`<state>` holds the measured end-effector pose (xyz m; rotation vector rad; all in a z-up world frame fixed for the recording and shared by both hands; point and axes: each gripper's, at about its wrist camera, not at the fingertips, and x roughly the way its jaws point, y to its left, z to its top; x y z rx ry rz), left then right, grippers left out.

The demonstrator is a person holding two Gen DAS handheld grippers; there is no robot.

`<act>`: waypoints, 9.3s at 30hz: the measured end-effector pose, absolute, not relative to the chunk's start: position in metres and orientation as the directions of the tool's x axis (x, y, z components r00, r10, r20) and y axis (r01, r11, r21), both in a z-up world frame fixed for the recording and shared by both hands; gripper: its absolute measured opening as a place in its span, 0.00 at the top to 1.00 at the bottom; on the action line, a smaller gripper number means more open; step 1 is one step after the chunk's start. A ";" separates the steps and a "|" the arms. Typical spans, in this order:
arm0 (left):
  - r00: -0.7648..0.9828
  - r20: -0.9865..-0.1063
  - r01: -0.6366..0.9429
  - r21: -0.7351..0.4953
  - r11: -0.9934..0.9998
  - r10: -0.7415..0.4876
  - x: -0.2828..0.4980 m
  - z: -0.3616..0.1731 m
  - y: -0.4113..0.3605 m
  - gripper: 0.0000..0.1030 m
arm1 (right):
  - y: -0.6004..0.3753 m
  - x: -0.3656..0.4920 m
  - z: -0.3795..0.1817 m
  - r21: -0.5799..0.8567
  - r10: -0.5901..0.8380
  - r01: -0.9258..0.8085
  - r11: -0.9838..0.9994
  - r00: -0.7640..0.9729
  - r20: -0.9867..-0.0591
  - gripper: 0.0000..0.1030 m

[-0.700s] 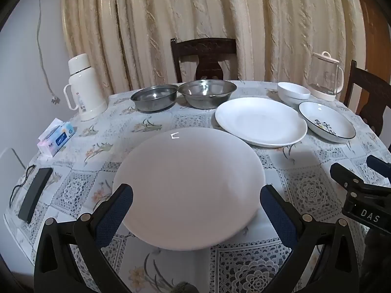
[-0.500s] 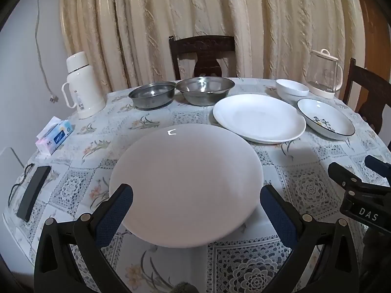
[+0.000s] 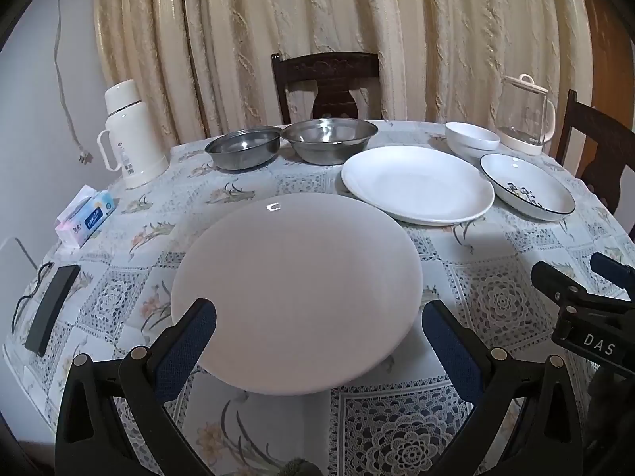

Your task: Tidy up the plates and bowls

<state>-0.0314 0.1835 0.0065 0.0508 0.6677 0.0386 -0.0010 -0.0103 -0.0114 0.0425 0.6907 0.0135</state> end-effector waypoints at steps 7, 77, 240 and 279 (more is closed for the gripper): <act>0.774 -0.632 -0.014 0.059 0.998 0.048 -0.031 0.005 0.183 0.00 | -0.010 -0.001 -0.012 0.051 0.034 -0.001 0.999 0.761 -0.647 0.00; 0.736 -0.677 -0.040 -0.007 0.999 0.025 -0.024 -0.006 0.207 0.00 | 0.007 0.007 -0.023 0.035 0.037 -0.016 0.999 0.698 -0.716 0.00; 0.586 -0.653 0.336 -0.344 0.877 -0.480 0.050 0.006 0.112 0.48 | -0.157 -0.015 -0.003 0.495 0.278 0.078 0.865 0.746 -0.605 0.55; 0.601 -0.705 0.047 -0.440 0.897 -0.378 0.112 -0.010 0.214 0.21 | -0.056 0.157 -0.005 0.623 0.564 -0.025 0.782 0.454 -0.690 0.21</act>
